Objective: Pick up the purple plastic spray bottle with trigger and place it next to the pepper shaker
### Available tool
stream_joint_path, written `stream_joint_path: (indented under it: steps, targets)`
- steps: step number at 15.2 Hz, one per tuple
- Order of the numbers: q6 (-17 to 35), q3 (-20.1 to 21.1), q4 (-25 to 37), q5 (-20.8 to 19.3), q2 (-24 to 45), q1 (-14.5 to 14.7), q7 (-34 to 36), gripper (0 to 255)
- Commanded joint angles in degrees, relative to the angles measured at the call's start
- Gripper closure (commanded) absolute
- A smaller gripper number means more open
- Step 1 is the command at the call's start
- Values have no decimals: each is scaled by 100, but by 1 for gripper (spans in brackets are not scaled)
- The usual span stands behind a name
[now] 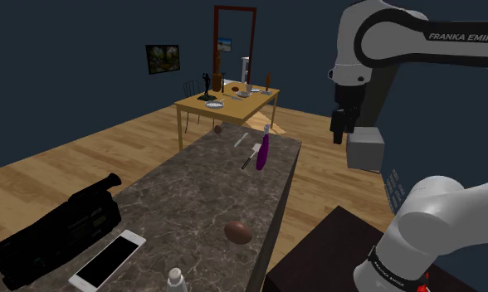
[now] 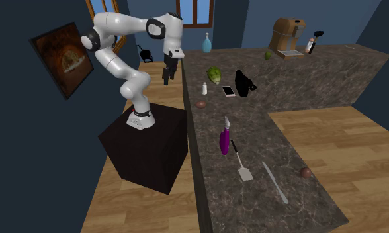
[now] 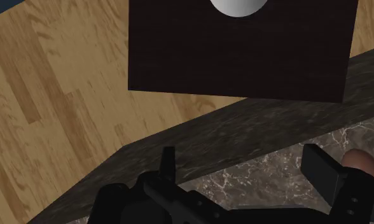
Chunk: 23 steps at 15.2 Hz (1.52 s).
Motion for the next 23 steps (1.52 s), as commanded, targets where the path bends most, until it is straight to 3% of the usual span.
stream_joint_path:
  steps: [1, 13, 18, 23]
  targets:
    - [0, 0, 0, 0, 0, 0, 0, 0]
    - [2928, 686, -572, 143, 1588, -455, 2047, 0]
    - [4010, 949, -378, -105, 2573, -747, 2974, 0]
    - [4877, 1166, 57, -619, 3632, -1078, 4021, 0]
